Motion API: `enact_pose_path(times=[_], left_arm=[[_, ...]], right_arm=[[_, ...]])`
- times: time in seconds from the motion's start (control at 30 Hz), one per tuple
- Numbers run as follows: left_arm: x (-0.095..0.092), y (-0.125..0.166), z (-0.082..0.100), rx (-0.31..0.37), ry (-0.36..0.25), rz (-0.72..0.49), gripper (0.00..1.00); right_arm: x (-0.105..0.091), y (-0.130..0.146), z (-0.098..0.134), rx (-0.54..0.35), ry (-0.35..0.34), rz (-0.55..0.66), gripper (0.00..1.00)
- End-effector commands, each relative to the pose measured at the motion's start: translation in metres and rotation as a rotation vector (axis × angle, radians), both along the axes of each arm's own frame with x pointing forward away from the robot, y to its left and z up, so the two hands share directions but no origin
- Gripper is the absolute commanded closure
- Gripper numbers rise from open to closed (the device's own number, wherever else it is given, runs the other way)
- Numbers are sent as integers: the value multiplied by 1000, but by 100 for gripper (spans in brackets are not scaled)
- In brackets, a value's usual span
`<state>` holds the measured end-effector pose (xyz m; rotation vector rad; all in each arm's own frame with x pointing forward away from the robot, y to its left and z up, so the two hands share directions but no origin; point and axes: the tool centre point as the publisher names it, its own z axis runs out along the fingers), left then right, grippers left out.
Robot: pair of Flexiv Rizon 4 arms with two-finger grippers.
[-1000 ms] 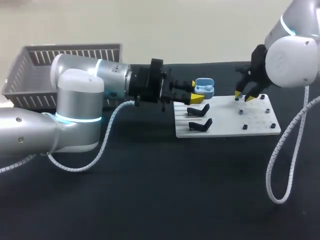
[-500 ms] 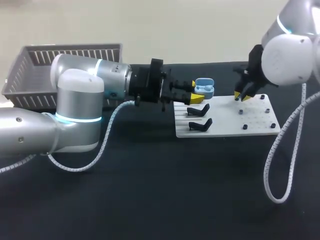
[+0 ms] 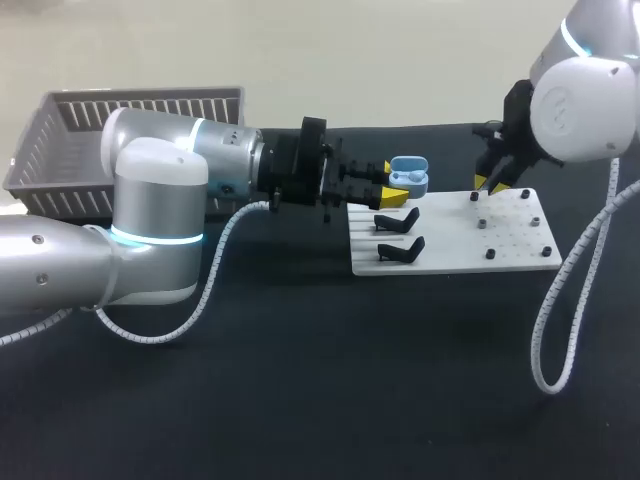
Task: Pick up each earbud case from the left stands, insert the matching earbuds, close the lid, and place the case in the box.
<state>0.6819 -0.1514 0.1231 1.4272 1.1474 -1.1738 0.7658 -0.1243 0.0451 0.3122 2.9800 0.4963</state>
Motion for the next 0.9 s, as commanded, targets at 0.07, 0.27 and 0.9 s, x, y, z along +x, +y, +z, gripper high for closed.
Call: enact_pose_path(times=[0.07, 0.27, 0.9], left_arm=[[-1, 0, -1, -2, -3, 4, 100], [-1, 0, -1, -2, -3, 4, 100], [-1, 0, -1, -2, -3, 4, 100]], right_arm=[[-34, -9, 32, -2, -53, -11, 100], [-62, -6, 74, 3, -91, 24, 100], [-144, 53, 156, -131, -207, 205, 100]])
